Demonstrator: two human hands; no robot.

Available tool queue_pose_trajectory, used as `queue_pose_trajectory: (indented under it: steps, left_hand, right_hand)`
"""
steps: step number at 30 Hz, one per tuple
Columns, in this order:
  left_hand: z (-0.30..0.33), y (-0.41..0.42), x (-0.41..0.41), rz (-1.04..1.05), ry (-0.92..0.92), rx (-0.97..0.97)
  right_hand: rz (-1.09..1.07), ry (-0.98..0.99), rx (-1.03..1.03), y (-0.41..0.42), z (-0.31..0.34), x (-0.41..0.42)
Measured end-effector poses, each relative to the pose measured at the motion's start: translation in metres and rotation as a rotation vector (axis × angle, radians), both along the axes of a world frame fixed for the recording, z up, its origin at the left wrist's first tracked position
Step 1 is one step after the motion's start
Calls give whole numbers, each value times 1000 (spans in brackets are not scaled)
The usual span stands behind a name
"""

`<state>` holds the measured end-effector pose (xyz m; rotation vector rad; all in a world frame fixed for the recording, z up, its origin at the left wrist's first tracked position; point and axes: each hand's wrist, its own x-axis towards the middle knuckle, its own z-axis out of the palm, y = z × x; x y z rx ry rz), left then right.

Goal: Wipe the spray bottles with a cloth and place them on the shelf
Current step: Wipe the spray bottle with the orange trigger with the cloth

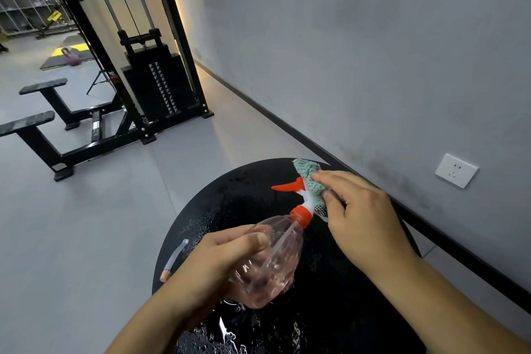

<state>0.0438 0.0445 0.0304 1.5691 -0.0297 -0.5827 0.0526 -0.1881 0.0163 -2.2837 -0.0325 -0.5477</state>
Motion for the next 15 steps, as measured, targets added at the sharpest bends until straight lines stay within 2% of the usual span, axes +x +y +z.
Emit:
queue_pose_trajectory:
  steps: [6, 12, 15]
  left_hand:
    - [0, 0, 0, -8, -6, 0]
    - [-1, 1, 1, -18, -32, 25]
    - [-3, -1, 1, -23, -47, 59]
  right_hand:
    - [102, 50, -31, 9, 0, -3]
    - [35, 9, -12, 2, 0, -1]
    - [119, 34, -36, 11, -1, -5]
